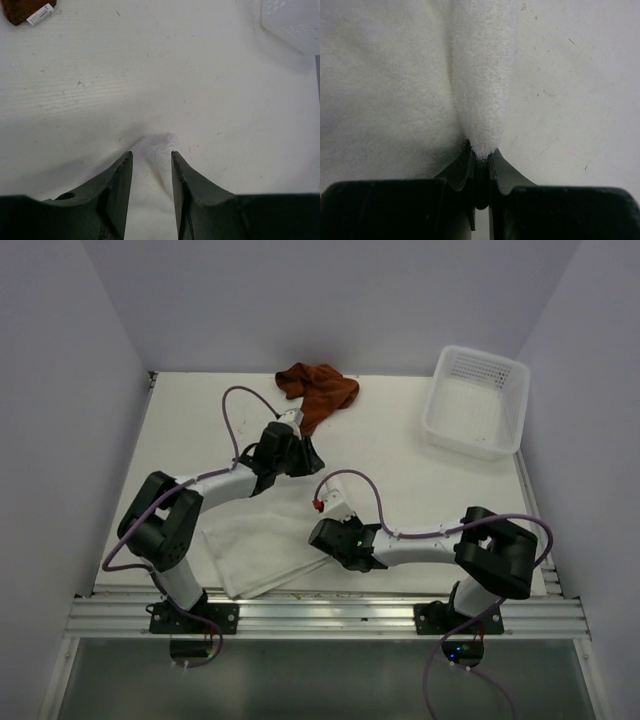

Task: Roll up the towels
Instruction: Roll the towel

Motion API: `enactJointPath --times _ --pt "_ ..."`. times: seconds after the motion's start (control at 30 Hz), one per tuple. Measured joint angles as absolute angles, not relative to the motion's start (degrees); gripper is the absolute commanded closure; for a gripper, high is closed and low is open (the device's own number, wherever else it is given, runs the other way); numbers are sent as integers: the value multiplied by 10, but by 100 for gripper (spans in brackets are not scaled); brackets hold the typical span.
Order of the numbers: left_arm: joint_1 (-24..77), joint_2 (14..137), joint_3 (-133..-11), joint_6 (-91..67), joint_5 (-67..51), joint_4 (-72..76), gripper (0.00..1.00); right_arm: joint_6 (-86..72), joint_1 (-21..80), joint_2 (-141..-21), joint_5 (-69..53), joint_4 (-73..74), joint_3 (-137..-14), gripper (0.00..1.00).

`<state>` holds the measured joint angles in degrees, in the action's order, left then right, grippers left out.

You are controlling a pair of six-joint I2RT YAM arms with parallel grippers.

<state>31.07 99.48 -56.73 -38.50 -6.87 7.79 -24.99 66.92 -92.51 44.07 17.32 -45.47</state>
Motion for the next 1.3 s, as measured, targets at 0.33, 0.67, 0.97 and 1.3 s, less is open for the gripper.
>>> enactJointPath --times 0.33,0.67,0.97,1.3 --pt "309 956 -568 -412 -140 92 57 -247 709 -978 501 229 -499 100" --pt "341 991 -571 -430 -180 120 57 -244 762 -1052 569 291 -554 100" --pt "365 1022 -550 -450 -196 158 58 -242 779 -1090 600 322 -576 100" --pt "365 1022 -477 -464 -193 211 59 -226 797 -1118 621 341 -592 88"
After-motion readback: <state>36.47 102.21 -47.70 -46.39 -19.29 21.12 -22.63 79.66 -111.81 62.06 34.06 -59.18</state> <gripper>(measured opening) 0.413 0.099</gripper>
